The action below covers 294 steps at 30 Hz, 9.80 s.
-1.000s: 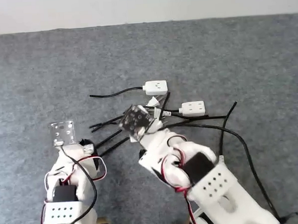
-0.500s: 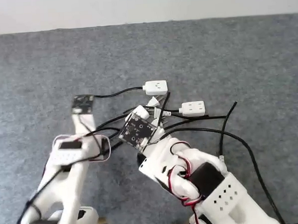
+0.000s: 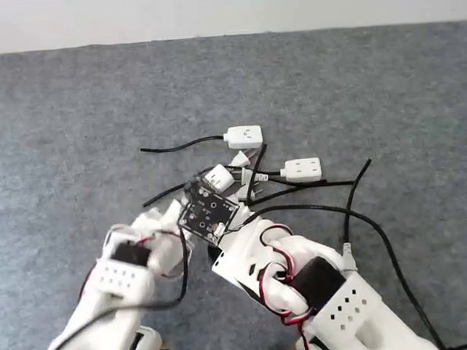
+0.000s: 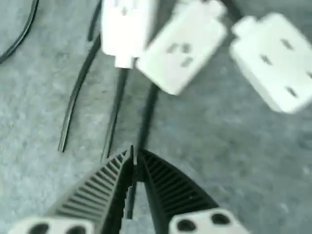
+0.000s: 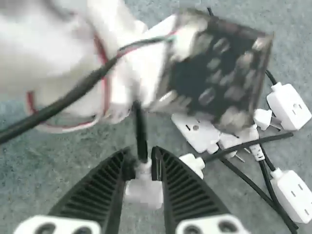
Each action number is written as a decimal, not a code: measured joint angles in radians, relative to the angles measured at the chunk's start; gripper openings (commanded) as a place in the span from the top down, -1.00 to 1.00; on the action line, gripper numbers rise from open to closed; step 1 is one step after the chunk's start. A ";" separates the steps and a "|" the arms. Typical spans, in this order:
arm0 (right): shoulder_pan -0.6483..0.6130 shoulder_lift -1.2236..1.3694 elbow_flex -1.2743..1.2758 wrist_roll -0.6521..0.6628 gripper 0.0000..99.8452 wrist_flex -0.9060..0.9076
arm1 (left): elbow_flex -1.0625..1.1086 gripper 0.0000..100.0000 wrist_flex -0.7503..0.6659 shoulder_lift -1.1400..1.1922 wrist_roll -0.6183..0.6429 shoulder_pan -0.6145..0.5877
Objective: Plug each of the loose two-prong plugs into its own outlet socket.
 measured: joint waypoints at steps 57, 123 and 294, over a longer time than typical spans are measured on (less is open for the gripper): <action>0.273 0.244 0.112 -0.236 0.98 -0.265 | 0.394 0.97 0.094 -0.974 0.555 -0.523; 0.262 0.270 0.155 -0.120 0.98 -0.295 | 0.394 0.97 0.094 -0.974 0.543 -0.523; 1.427 0.842 -0.730 0.051 0.80 0.350 | 0.250 0.55 0.287 -0.738 0.477 -0.446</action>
